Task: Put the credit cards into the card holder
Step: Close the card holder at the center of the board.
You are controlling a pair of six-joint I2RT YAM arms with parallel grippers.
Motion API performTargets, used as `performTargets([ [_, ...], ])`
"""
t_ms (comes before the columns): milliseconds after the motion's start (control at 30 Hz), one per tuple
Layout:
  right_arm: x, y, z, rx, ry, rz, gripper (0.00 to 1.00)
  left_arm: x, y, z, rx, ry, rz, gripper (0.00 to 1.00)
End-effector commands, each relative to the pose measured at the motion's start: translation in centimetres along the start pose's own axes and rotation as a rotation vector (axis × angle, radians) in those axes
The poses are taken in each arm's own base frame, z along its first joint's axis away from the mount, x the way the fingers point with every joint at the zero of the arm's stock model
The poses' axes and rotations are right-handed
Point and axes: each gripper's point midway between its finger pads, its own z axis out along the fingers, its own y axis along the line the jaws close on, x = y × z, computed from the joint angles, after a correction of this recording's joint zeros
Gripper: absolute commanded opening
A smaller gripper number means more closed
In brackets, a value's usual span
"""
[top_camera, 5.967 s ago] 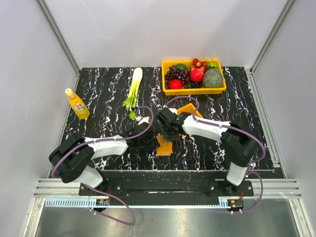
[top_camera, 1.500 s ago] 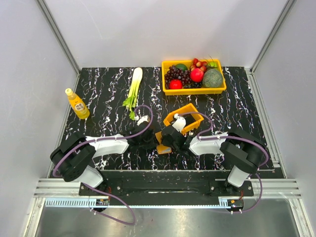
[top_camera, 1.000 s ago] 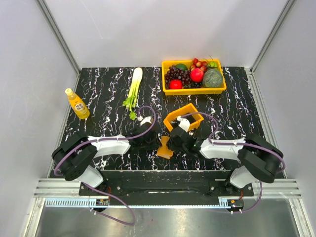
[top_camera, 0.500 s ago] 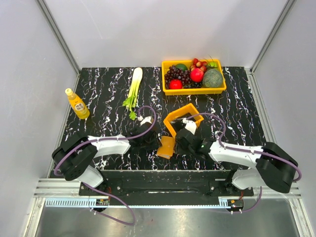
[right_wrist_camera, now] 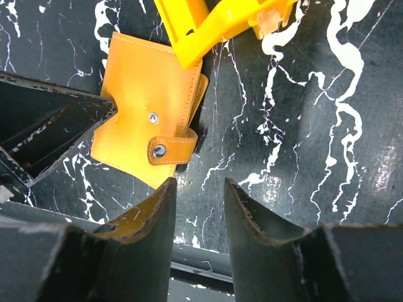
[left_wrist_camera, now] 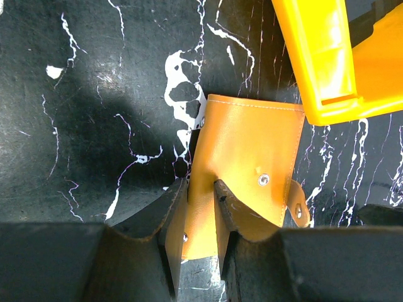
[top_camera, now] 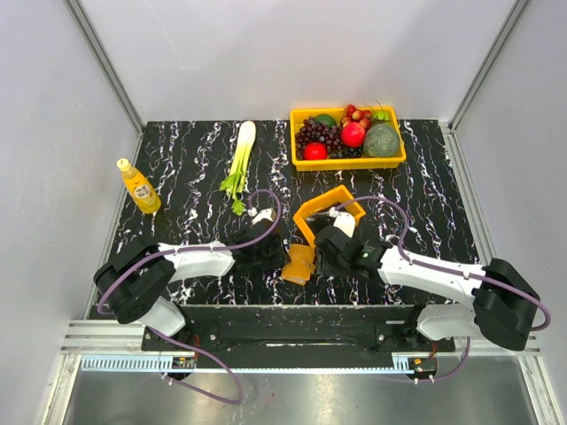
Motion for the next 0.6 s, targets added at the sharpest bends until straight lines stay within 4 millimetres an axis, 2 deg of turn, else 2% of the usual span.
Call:
performTargets([
  [0, -1.2, 2.2, -0.1, -0.027, 0.011, 0.009, 0.42, -0.1, -0.4, 0.3, 0.0, -0.003, 0.022, 0.27],
  [233, -1.5, 4.6, 0.3, -0.067, 0.019, 0.003, 0.41, 0.1, -0.4, 0.3, 0.001, 0.001, 0.017, 0.27],
  [567, -0.9, 4.4, 1.9, 0.02, 0.063, -0.005, 0.39, 0.2, -0.6, 0.0, 0.017, -0.007, -0.002, 0.27],
])
